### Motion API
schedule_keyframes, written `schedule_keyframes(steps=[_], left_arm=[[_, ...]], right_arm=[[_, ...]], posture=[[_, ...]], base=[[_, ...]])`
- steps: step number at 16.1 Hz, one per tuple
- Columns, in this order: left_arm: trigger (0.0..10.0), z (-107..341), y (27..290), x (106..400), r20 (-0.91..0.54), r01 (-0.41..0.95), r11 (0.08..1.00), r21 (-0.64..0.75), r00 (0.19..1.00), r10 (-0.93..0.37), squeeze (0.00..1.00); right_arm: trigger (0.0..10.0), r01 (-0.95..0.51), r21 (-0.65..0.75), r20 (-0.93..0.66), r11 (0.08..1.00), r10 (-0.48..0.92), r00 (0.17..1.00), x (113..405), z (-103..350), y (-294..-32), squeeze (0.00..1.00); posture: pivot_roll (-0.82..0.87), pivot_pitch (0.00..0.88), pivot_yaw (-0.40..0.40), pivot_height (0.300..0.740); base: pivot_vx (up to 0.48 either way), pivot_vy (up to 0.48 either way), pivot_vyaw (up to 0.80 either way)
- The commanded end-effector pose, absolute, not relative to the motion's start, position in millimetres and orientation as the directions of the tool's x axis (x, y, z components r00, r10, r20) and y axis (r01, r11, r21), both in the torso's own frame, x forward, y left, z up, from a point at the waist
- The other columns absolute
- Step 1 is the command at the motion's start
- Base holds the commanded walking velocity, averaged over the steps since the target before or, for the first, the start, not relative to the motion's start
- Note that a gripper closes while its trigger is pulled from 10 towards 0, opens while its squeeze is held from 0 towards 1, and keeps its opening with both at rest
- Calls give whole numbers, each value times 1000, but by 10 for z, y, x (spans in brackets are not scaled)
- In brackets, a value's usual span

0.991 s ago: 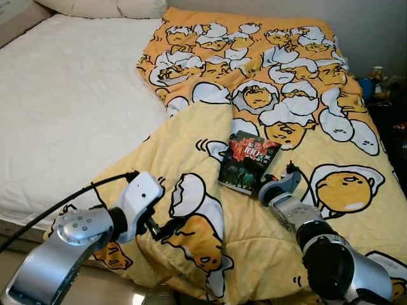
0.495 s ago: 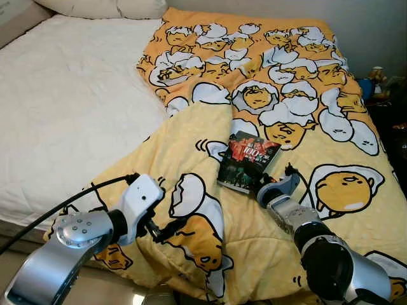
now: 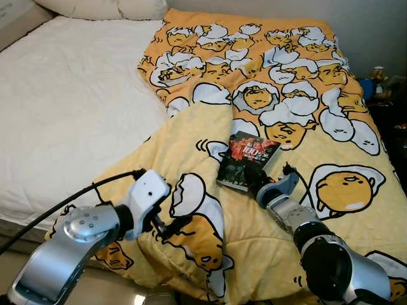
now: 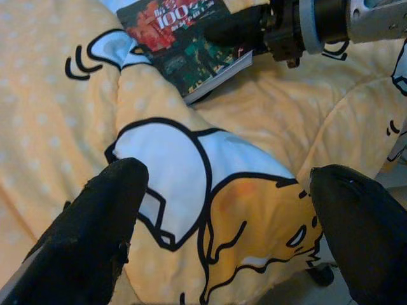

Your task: Clean up the room

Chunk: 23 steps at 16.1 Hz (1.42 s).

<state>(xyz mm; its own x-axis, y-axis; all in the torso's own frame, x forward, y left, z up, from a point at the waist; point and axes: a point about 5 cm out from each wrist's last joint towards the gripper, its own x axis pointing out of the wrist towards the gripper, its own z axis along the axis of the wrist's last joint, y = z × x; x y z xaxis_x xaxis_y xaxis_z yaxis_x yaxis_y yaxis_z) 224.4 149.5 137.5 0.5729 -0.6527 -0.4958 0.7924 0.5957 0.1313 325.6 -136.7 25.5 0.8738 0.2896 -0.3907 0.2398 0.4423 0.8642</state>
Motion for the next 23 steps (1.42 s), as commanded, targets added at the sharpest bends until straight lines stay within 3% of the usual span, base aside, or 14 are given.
schedule_keyframes(steps=[1,8,11,15,18,20,21,22,23], left_arm=[[10000,1348,1498,2253,-507,796,591,132,567,-650,0],[10000,1287,1465,2371,-464,772,619,144,605,-647,0],[10000,1242,1472,2430,-418,727,674,129,656,-628,0],[10000,1204,1463,2547,-315,580,808,105,790,-526,0],[10000,1255,1556,2624,-232,430,897,100,887,-399,0],[10000,1285,1625,2663,-193,350,930,110,926,-325,0],[10000,1415,1731,2736,-97,218,967,131,974,-206,0],[10000,1487,1773,2767,-51,161,980,117,986,-156,0],[10000,1509,1782,2766,-40,154,980,124,988,-150,0]], right_arm=[[0,237,861,-400,449,312,862,3249,247,-1295,0],[0,163,865,-353,474,347,869,3303,330,-1235,0],[0,106,856,-321,505,361,875,3336,386,-1259,0],[0,-10,779,-241,626,315,918,3441,616,-1500,0],[0,-121,587,-88,801,211,973,3463,974,-1618,0],[0,-105,458,-21,882,129,991,3418,1130,-1654,0],[549,-83,302,62,950,67,996,3318,1293,-1691,0],[549,-51,243,90,969,30,995,3268,1357,-1712,0],[10000,-41,230,114,972,14,993,3237,1388,-1720,0]], posture=[[301,41,35,740],[211,0,17,740],[156,0,9,740],[121,0,-25,740],[102,0,-23,740],[97,0,-18,740],[92,0,-28,740],[90,0,-28,740],[89,0,-26,740]], base=[[0,0,0],[0,0,0],[0,0,0],[0,0,0],[0,0,0],[0,0,0],[0,0,0],[0,0,0],[0,0,0]])
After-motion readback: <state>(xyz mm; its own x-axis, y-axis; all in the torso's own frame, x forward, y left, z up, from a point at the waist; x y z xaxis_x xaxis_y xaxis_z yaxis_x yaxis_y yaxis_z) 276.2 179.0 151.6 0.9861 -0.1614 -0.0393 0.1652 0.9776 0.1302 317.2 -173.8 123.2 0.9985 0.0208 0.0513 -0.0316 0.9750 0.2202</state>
